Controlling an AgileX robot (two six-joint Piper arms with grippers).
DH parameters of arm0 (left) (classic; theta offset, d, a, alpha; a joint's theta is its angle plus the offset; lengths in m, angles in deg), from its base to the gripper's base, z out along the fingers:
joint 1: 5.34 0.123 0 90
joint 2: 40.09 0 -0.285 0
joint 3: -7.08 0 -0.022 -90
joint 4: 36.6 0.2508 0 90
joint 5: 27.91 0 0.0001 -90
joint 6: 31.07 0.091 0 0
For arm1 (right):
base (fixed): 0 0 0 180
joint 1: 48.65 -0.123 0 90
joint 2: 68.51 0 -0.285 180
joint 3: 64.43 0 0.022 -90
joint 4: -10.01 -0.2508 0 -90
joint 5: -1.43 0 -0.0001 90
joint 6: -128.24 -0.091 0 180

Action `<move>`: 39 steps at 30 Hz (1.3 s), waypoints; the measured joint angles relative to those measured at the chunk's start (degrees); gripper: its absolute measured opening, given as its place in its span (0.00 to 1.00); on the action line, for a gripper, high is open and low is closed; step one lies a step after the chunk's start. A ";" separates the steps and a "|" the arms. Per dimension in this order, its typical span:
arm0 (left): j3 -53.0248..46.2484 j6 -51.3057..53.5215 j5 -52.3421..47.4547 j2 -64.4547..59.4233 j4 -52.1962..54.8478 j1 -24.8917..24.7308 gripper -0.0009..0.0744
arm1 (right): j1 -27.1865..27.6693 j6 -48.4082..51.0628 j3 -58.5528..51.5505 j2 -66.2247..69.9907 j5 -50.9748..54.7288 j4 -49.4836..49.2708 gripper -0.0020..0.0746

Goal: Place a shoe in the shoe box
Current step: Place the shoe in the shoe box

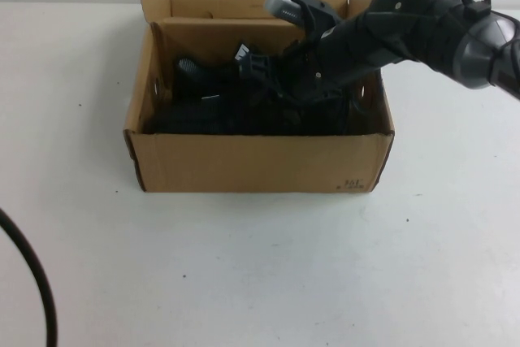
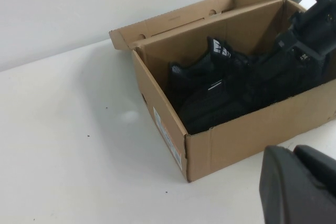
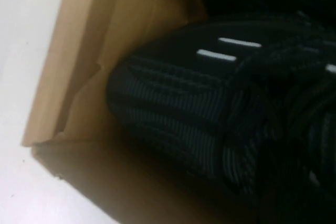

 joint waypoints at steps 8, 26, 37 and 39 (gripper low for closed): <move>0.00 -0.12 0.00 0.00 0.00 0.00 0.01 | 0.44 -0.63 0.00 0.13 1.04 0.62 0.17; 0.00 2.32 0.02 -0.87 1.91 0.00 0.01 | 0.80 2.51 1.90 -11.48 -0.28 11.32 0.44; -0.21 13.59 0.41 -9.32 -6.84 0.00 0.01 | 0.80 4.67 1.79 -25.52 5.59 22.69 0.02; -0.21 17.25 0.66 -9.42 -11.57 0.00 0.01 | 0.80 4.67 0.62 -29.21 5.10 25.42 0.01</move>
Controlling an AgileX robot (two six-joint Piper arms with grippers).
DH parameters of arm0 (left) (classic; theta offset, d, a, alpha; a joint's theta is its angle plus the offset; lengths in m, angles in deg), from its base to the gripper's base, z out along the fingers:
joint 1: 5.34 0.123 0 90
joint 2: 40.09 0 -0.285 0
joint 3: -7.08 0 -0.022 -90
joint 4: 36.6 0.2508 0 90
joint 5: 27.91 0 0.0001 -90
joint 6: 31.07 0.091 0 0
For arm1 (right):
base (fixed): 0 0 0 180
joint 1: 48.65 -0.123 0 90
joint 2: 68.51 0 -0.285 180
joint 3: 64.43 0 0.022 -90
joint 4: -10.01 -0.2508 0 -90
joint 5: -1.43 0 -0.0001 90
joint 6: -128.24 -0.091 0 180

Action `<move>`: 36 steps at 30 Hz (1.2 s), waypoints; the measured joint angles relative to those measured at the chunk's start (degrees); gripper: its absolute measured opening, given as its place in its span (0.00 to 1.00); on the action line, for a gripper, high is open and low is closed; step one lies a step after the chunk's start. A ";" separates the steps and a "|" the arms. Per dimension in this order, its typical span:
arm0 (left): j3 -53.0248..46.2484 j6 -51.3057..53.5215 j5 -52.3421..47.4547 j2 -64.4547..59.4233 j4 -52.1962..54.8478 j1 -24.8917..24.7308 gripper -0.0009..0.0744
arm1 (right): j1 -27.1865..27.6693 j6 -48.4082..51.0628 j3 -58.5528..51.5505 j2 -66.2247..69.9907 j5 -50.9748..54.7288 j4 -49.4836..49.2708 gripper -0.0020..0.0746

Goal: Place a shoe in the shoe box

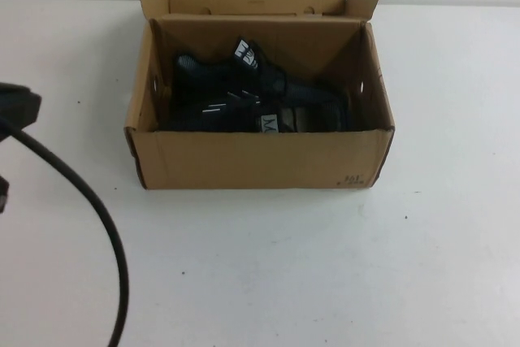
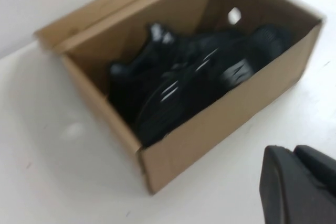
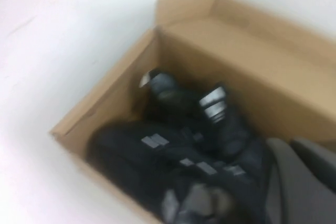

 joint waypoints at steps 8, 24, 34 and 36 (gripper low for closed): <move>-1.58 6.66 2.46 0.91 -10.36 0.00 0.01 | 0.00 0.00 -21.85 -20.20 -15.69 6.16 0.01; -23.66 10.21 12.15 18.38 -19.50 0.00 0.01 | 0.00 0.00 -67.14 -61.51 -32.86 6.56 0.01; -26.56 9.73 11.89 19.49 -20.56 0.00 0.01 | 0.00 -3.19 -88.19 -74.38 -40.81 5.99 0.01; -26.56 9.73 11.89 19.49 -20.71 0.00 0.01 | 0.00 -3.46 -90.55 -74.72 -42.17 5.99 0.01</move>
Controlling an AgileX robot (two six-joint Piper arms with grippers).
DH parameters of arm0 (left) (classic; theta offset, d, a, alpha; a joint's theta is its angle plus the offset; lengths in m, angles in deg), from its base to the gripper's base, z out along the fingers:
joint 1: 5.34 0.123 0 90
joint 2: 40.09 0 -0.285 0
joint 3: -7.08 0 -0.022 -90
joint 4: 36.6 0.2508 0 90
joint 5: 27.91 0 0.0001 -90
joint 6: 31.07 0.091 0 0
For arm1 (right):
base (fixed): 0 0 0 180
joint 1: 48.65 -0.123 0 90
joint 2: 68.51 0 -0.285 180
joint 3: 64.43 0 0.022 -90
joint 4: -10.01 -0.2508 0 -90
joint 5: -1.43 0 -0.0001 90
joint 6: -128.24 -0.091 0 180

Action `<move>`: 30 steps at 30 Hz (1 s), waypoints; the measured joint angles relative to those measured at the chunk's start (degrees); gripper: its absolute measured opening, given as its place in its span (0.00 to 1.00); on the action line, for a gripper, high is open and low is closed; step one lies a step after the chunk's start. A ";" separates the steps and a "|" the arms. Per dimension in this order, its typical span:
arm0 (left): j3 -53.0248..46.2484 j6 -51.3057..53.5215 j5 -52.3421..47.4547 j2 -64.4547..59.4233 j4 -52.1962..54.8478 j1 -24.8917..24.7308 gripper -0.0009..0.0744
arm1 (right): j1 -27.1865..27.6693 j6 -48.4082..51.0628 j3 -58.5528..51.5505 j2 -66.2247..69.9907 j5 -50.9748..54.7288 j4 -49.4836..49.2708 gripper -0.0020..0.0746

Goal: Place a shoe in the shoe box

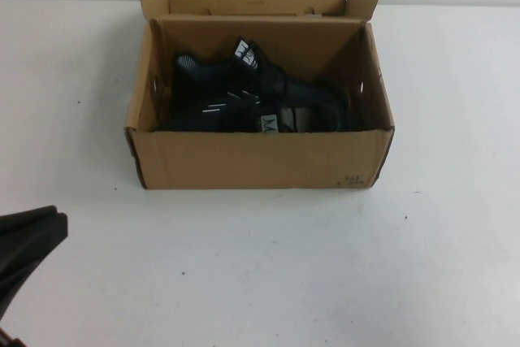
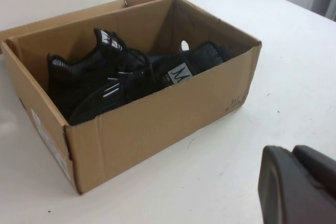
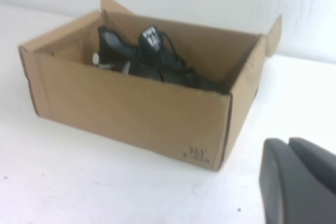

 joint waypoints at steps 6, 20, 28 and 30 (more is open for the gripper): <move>0.00 -0.07 -0.09 0.00 -0.23 0.00 0.01 | 0.00 -0.13 -3.13 0.00 -3.85 0.51 0.01; 0.00 -0.07 -0.09 0.00 -0.68 0.00 0.01 | 0.00 -0.35 -3.24 0.00 -4.09 0.31 0.01; 0.00 -0.07 -0.09 0.00 -0.68 0.00 0.01 | 0.00 -0.35 -3.24 0.00 -4.09 0.31 0.01; 0.00 -0.07 -0.09 0.00 -0.68 0.00 0.01 | 0.00 -0.35 -3.24 0.00 -4.09 0.31 0.01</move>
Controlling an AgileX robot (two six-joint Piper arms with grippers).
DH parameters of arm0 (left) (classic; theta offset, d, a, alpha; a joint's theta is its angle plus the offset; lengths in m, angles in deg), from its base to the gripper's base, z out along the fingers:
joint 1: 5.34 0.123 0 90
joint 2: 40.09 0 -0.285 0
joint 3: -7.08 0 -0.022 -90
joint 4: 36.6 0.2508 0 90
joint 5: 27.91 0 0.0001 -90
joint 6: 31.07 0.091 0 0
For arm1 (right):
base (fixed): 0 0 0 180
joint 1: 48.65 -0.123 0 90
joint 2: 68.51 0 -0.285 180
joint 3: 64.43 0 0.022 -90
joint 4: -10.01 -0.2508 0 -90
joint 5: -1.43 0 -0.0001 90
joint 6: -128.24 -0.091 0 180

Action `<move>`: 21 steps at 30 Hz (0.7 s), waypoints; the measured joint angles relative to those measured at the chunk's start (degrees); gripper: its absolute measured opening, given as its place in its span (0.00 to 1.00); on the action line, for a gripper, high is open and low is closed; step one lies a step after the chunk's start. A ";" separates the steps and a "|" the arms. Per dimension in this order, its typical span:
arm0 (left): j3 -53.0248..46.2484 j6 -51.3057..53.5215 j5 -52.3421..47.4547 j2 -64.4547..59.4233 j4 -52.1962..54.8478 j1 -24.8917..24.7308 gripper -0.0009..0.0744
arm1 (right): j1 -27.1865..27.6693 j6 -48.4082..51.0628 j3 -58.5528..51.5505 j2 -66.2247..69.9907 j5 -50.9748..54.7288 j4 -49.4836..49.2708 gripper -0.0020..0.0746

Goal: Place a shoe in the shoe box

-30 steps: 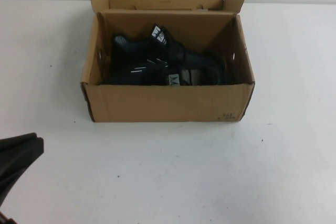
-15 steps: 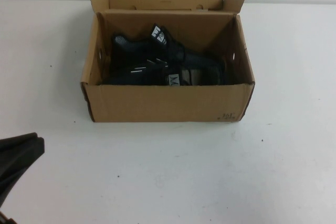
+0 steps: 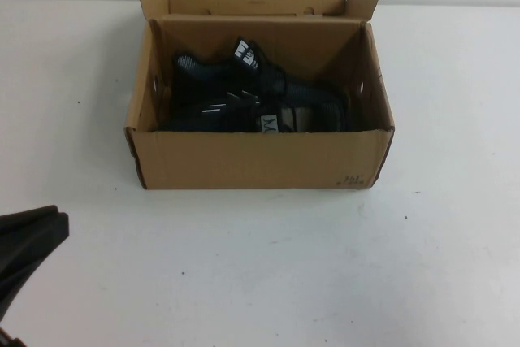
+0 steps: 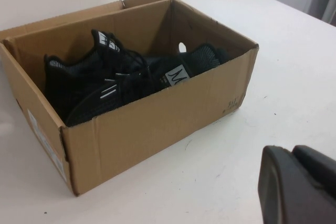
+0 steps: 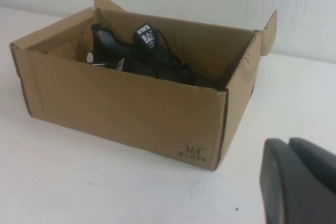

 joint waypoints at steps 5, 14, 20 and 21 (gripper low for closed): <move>0.00 0.00 0.00 0.00 0.00 0.00 0.01 | 0.00 0.00 0.00 0.00 0.00 0.00 0.01; -4.80 0.00 0.00 1.62 -0.12 0.00 0.01 | 0.00 0.00 0.00 0.00 0.00 0.00 0.01; -9.96 0.00 0.99 8.05 1.42 0.00 0.01 | 0.00 0.00 0.00 0.00 0.00 0.00 0.01; -11.14 0.00 1.30 9.69 2.77 0.00 0.01 | 0.00 0.00 0.00 -0.09 0.00 -0.09 0.01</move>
